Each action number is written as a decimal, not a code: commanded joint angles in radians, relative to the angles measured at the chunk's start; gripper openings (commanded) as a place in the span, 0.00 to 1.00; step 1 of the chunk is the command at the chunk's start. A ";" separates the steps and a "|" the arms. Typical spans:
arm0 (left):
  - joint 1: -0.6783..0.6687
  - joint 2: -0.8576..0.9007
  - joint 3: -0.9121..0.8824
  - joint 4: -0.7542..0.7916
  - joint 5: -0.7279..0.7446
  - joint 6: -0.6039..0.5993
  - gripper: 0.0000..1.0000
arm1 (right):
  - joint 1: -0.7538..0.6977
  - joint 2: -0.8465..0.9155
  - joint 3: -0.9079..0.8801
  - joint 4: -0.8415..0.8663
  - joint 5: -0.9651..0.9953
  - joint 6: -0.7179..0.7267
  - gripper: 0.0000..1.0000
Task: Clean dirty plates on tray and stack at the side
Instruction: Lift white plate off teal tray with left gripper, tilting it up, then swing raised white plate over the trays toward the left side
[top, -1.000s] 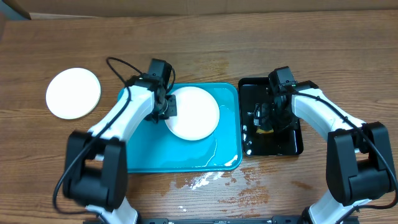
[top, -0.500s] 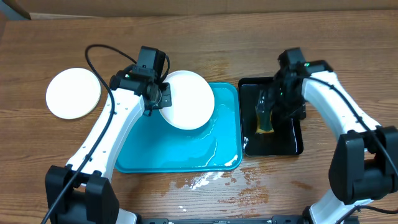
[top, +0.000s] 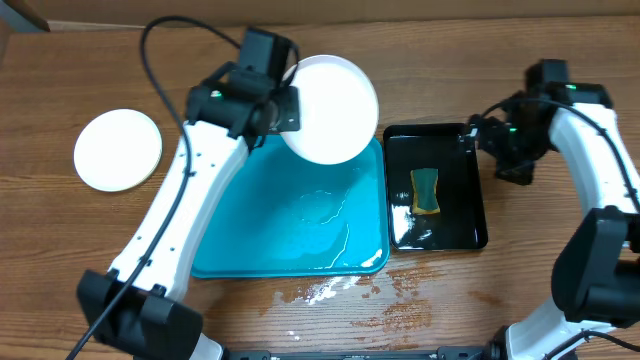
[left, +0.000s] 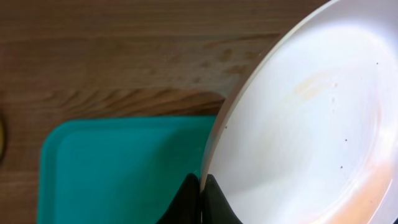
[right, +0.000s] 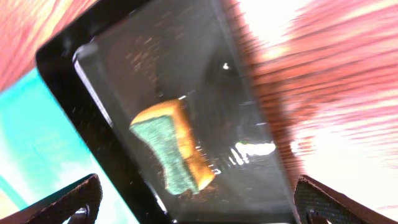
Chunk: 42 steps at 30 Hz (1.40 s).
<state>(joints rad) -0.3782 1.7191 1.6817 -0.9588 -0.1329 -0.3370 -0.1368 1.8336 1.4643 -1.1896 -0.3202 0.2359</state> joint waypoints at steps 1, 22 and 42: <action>-0.065 0.060 0.029 0.047 -0.010 0.001 0.04 | -0.039 -0.010 0.026 0.002 -0.025 0.004 1.00; -0.298 0.158 0.028 0.422 -0.320 0.204 0.04 | -0.089 -0.010 0.026 0.143 -0.021 0.003 1.00; -0.452 0.160 0.028 0.681 -0.640 0.573 0.04 | -0.089 -0.010 0.026 0.142 -0.021 0.003 1.00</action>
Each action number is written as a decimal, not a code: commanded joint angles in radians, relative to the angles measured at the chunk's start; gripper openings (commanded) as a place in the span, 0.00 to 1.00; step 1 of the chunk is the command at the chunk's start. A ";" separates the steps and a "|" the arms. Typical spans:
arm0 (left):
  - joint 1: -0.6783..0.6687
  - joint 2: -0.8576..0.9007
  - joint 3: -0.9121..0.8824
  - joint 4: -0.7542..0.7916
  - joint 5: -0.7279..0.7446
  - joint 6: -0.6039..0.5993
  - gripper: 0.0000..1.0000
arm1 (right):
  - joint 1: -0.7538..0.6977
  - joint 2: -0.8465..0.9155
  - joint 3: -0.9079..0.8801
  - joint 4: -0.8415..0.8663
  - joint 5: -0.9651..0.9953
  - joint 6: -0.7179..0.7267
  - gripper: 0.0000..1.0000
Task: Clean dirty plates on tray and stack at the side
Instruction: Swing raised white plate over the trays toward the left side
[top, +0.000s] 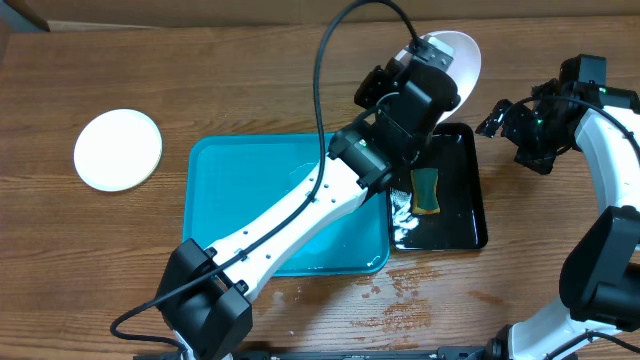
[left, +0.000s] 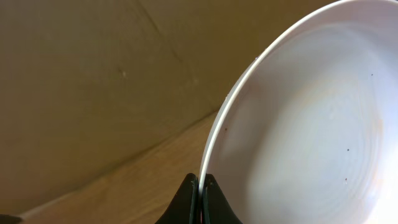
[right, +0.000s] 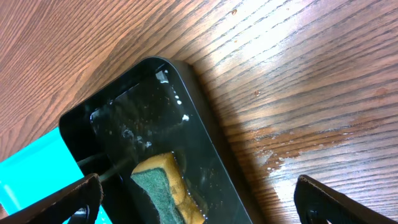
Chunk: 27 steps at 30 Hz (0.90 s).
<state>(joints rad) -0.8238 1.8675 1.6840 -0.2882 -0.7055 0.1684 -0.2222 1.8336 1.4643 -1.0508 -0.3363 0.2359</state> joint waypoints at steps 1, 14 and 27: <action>-0.012 0.012 0.026 0.010 -0.082 0.082 0.04 | -0.003 -0.010 0.026 0.003 -0.005 0.003 1.00; -0.057 0.026 0.025 0.084 -0.190 0.190 0.04 | -0.003 -0.010 0.026 0.003 -0.005 0.003 1.00; -0.057 0.026 0.025 0.082 -0.198 0.000 0.04 | -0.003 -0.010 0.026 0.003 -0.005 0.004 1.00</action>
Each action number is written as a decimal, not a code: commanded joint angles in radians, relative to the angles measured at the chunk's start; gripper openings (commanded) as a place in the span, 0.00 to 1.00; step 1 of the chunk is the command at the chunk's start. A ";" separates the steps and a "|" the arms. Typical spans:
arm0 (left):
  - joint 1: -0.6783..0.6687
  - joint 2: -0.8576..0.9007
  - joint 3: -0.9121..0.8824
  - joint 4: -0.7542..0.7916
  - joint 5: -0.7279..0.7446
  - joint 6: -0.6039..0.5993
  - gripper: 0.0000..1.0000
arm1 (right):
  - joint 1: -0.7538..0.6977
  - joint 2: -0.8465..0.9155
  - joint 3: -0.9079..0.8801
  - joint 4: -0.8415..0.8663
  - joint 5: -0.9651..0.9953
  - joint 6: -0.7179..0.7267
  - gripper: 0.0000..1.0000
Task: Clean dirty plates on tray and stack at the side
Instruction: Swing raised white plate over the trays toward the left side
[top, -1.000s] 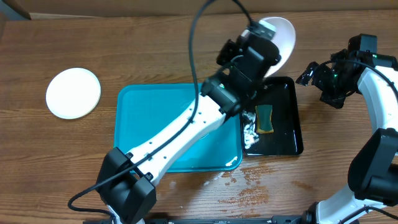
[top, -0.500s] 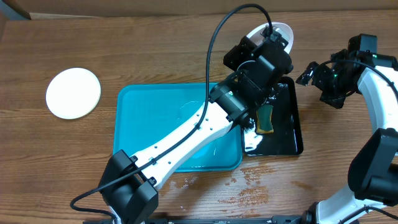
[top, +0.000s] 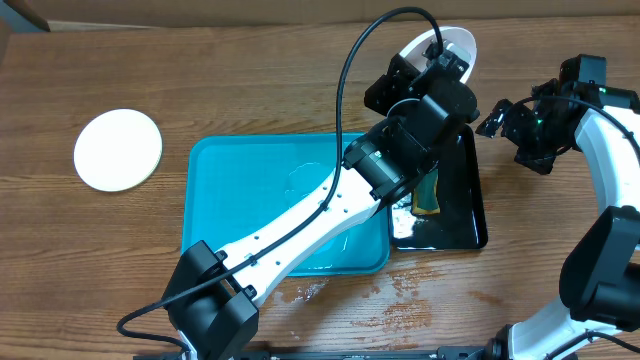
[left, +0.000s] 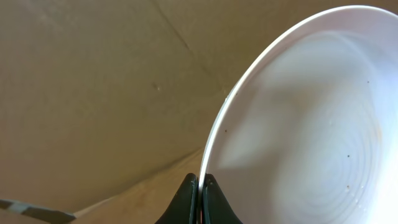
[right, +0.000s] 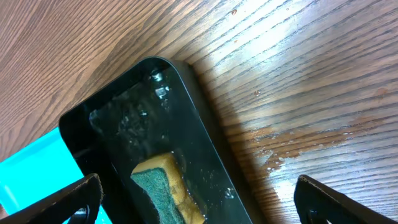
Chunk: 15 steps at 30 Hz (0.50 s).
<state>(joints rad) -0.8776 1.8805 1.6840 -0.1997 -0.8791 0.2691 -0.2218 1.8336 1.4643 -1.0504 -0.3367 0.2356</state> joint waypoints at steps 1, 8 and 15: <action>-0.001 0.012 0.025 -0.017 -0.012 -0.125 0.04 | -0.004 -0.010 0.026 0.003 -0.005 0.004 1.00; 0.047 0.010 0.028 -0.179 0.208 -0.319 0.04 | -0.004 -0.010 0.026 0.003 -0.005 0.004 1.00; 0.251 -0.032 0.036 -0.380 0.718 -0.669 0.04 | -0.004 -0.010 0.026 0.003 -0.005 0.004 1.00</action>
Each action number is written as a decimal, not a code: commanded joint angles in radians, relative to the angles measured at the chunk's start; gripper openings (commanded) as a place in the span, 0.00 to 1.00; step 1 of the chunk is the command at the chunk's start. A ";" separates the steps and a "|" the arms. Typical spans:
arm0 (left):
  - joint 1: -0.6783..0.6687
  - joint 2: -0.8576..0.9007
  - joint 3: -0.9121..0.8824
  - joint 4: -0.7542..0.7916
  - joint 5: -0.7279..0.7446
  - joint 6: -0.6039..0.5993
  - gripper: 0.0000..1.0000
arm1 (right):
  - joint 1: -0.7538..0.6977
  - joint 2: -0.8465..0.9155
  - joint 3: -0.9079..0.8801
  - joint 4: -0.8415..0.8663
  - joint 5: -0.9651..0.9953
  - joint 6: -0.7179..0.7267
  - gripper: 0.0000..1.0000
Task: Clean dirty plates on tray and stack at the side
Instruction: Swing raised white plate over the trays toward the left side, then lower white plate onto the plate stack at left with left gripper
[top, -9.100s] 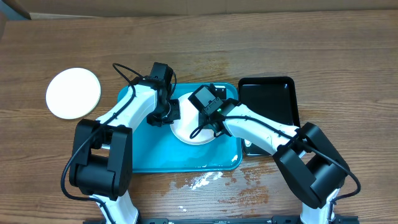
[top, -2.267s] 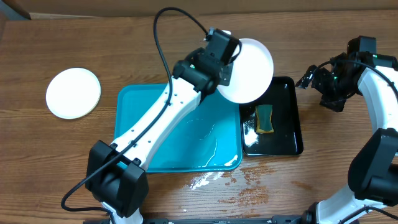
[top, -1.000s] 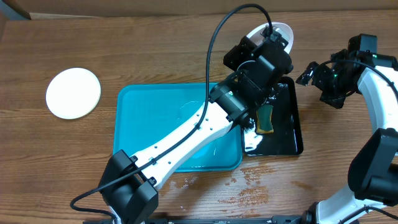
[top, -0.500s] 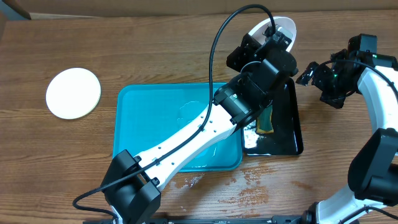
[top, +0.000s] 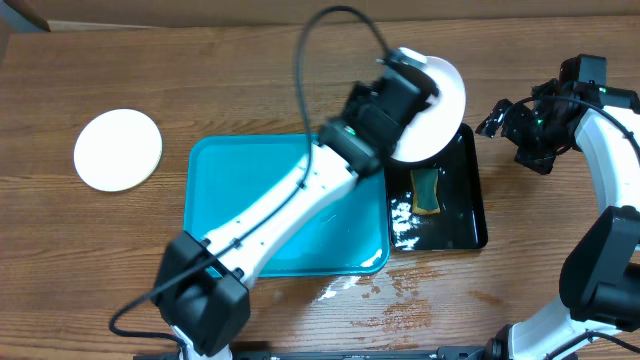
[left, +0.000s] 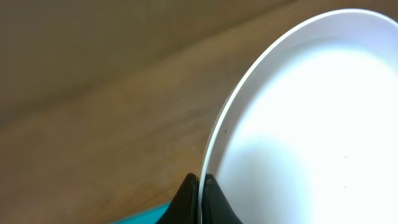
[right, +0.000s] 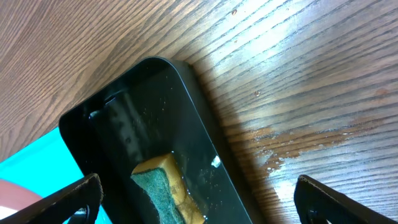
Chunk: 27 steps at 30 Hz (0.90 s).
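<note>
My left gripper is shut on the rim of a white plate, held tilted in the air over the far end of the black tray; the plate fills the right of the left wrist view. A second white plate lies on the table at the far left. The teal tray holds only water. A green-and-yellow sponge lies in the black tray, also seen as sponge. My right gripper hangs open beyond the black tray's far right corner.
Water is spilt on the wooden table in front of both trays. A cardboard wall runs along the table's far edge. The left arm stretches diagonally across the teal tray.
The plate in my left gripper has turned from nearly edge-on and high at the back to a flatter tilt, a little lower and to the left. My right gripper has not moved.
My left gripper first held the white plate over the teal tray's far right corner. It then held it over the black tray's far end, tipped up on edge, and now tilted flatter there. My right gripper stayed open beside the black tray.
</note>
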<state>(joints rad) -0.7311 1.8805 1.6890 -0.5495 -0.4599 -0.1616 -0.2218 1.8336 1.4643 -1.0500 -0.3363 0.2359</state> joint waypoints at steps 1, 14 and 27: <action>0.151 -0.040 0.031 -0.055 0.367 -0.294 0.04 | -0.004 -0.010 0.026 0.003 -0.005 0.003 1.00; 0.565 -0.057 0.031 -0.277 0.463 -0.436 0.04 | -0.004 -0.010 0.026 0.003 -0.005 0.003 1.00; 0.753 -0.057 0.031 -0.367 0.424 -0.437 0.04 | -0.004 -0.010 0.026 0.003 -0.005 0.003 1.00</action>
<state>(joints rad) -0.0231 1.8652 1.6905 -0.9123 -0.0296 -0.5781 -0.2222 1.8336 1.4643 -1.0500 -0.3367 0.2356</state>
